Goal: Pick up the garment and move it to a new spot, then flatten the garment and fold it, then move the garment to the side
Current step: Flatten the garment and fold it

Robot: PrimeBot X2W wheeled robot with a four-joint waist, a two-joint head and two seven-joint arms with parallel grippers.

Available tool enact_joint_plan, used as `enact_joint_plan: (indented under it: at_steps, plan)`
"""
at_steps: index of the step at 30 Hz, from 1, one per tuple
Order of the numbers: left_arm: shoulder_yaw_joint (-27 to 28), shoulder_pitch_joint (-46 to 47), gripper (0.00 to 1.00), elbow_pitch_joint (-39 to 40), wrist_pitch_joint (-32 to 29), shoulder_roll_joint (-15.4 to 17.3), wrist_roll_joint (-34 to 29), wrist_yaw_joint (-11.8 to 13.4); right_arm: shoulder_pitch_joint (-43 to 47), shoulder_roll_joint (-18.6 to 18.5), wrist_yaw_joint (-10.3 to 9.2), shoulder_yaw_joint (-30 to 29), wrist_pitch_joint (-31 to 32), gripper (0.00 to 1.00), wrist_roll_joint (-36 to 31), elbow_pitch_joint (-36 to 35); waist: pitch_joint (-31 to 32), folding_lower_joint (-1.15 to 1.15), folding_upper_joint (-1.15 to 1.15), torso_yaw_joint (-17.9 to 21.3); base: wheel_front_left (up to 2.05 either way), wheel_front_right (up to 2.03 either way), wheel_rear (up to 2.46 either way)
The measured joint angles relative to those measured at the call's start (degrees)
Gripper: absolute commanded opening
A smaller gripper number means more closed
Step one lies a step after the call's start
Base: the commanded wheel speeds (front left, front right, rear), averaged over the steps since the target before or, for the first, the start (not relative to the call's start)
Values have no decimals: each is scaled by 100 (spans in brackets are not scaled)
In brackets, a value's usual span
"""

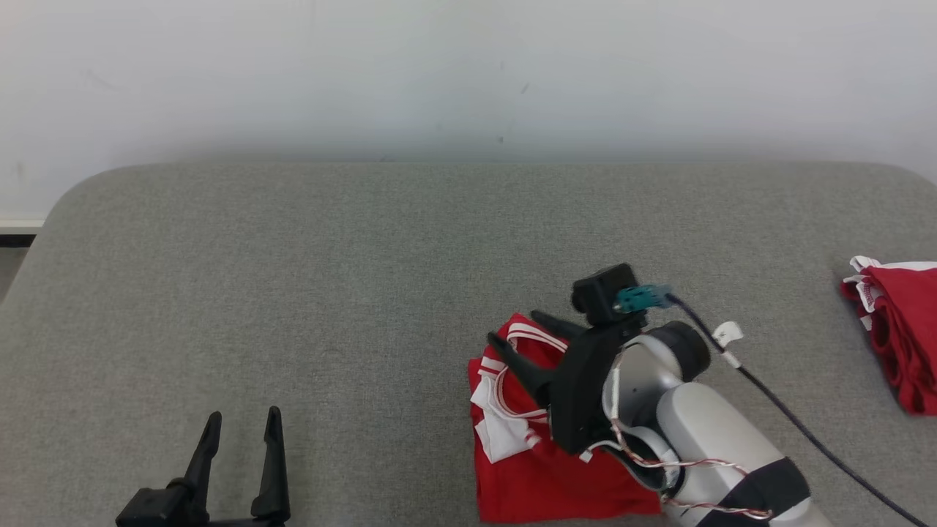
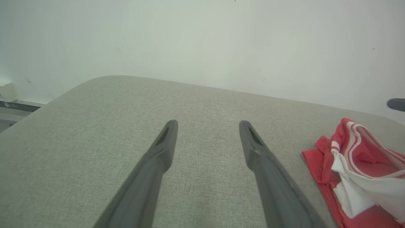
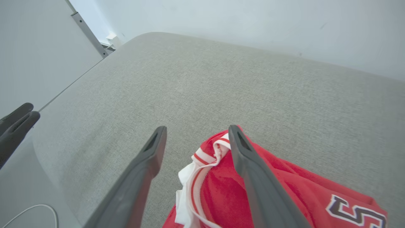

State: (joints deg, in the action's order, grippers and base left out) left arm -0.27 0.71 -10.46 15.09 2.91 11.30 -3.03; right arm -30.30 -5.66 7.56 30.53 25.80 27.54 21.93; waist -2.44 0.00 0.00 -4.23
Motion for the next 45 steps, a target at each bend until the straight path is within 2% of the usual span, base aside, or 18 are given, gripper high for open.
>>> enact_joint_plan:
  at_steps: [6, 12, 14, 19, 26, 33, 34, 35, 45]
  plan:
    - [36, 3, 100, -3, 0, -1, 0, -1, 88, -445, 0, -681, -505, 100, -174, -386, 57, 0, 0, 163, 0, 0, 0]
    - [12, 2, 100, -23, 0, -1, 15, -9, 741, -750, 0, -1660, -767, 100, -669, -536, 149, 0, 0, 254, 0, 0, 0]
    - [2, -8, 100, -45, 0, -1, 16, -10, 1138, -779, 0, -2205, -1144, 100, -922, -670, 212, 0, -1, 268, 0, 0, 0]
    - [36, -47, 100, -65, 0, 0, 16, -30, 1891, -647, 0, -2882, -1906, 100, -1312, -844, 308, 0, -1, 312, 0, 0, 0]
    - [172, -123, 100, -34, 0, -1, 15, -35, 2508, -419, 0, -2927, -2897, 100, -1546, -683, 389, 0, -1, 479, 0, 0, 0]
    - [200, -172, 100, -9, 0, 0, 15, -51, 2499, -197, 0, -2583, -3044, 98, -1666, -224, 427, -1, -1, 587, 0, 0, 0]
    - [193, -182, 100, -9, 0, 0, 15, -52, 2438, -182, 0, -2527, -3044, 29, -1667, -147, 424, 0, -1, 583, 0, 0, 0]
    - [183, -185, 100, -10, 0, -1, 15, -53, 2365, -180, 0, -2452, -3060, 0, -1678, -81, 420, 0, 0, 576, 0, 0, 0]
    - [62, -132, 100, -29, 0, -1, 14, -102, 1381, 65, 0, -1770, -2936, 0, -1635, 925, 357, 0, -1, 358, 0, 0, 0]
